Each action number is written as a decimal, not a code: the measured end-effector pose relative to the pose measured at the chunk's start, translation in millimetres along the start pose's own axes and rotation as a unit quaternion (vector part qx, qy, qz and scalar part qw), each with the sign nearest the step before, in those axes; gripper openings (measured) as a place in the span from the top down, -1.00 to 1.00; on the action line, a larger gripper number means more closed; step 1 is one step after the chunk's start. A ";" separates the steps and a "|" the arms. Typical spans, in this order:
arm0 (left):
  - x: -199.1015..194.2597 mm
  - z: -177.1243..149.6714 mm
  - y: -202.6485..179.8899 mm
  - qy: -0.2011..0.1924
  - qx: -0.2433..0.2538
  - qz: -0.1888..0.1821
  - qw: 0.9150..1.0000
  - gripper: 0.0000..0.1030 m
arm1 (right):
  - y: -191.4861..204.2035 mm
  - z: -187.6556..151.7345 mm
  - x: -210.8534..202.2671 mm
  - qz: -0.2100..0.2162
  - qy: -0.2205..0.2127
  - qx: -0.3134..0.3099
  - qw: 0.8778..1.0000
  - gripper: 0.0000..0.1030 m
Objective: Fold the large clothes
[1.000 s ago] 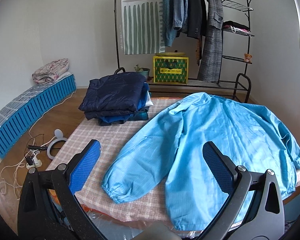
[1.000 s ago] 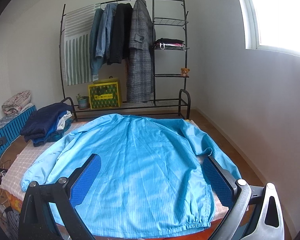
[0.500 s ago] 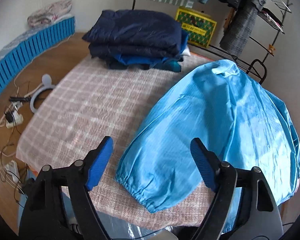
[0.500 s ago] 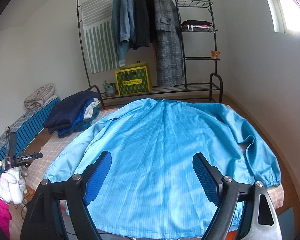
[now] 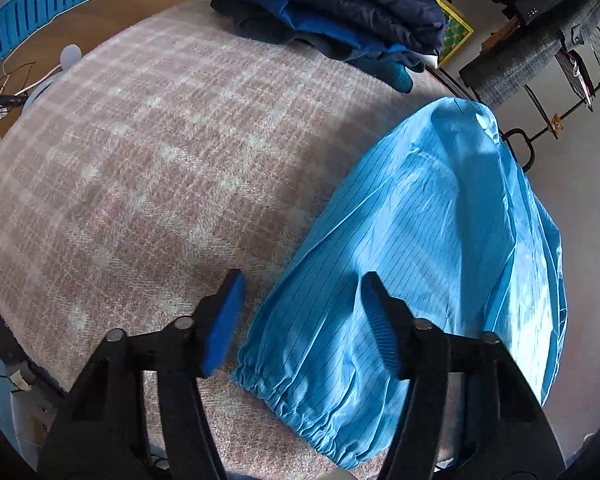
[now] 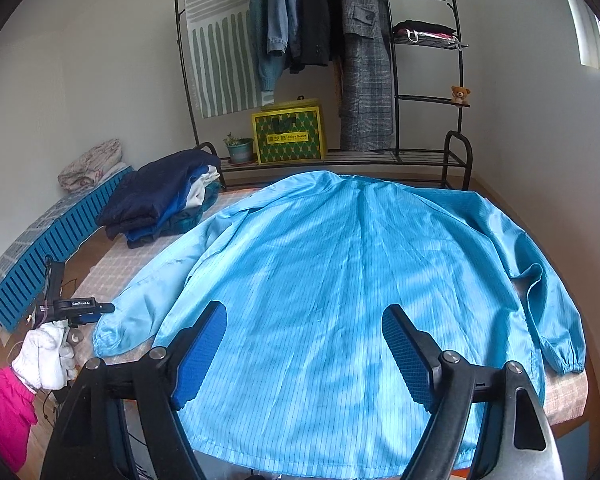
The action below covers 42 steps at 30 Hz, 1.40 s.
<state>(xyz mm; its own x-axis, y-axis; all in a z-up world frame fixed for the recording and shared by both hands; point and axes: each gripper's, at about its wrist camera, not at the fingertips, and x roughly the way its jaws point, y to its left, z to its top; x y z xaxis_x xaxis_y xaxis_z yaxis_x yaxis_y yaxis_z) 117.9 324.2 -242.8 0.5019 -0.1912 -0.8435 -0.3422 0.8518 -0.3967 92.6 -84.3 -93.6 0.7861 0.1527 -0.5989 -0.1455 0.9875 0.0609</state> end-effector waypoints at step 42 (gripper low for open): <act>-45.7 -162.7 -253.3 0.000 0.377 -0.124 0.918 1.00 | -9.6 -11.1 174.7 0.194 0.157 0.125 0.960 0.22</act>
<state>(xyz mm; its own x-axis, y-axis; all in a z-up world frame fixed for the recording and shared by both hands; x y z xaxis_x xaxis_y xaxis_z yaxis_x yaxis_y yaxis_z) 52.4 37.9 -162.6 0.4898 -0.4249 -0.7613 0.4290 0.8776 -0.2139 224.7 -67.6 -207.7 0.4767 0.5305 -0.7010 -0.2111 0.8431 0.4945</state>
